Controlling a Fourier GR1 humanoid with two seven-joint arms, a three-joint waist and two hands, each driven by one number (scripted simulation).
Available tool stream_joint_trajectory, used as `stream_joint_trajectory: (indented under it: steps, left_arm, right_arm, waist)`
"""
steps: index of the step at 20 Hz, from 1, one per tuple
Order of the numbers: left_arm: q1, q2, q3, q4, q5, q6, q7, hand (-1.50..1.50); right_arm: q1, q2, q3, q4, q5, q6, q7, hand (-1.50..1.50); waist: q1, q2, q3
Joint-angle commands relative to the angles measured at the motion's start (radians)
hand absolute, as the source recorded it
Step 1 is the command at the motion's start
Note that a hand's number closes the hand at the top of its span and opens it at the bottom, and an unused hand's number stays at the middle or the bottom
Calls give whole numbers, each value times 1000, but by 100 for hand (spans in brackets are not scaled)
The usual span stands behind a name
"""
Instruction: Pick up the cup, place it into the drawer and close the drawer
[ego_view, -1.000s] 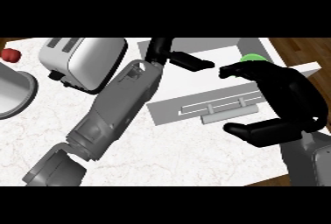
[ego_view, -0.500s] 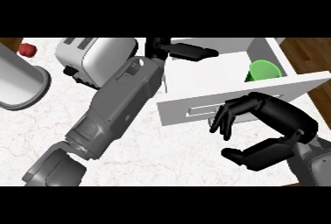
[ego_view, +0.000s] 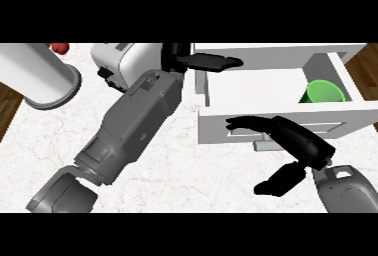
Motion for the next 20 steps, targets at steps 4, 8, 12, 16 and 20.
stream_joint_trajectory:
  steps: [4, 8, 12, 16, 20]
  left_arm:
    - [96, 13, 16, -68, 14, -51, -33, -150]
    - [138, 37, 18, -126, 18, -53, -19, -150]
    - [212, 99, 21, -180, 30, -127, 3, -150]
    - [285, 121, 0, -225, 19, -163, -7, -150]
    - [324, 164, 2, -275, 28, -198, 24, -150]
  right_arm:
    - [-49, -4, 84, 375, 212, -68, -208, -150]
    - [-201, 79, 77, 651, 296, -164, -214, 150]
    - [-292, 75, 2, 877, 300, -244, -361, 150]
    - [-390, 98, -83, 999, 271, -325, -437, 150]
    - [-503, 13, -174, 1105, 234, -319, -511, 150]
  waist:
    - [69, -7, 0]
    - [112, -3, 1]
    - [126, 1, 2]
    - [160, 8, 4]
    - [172, 11, 4]
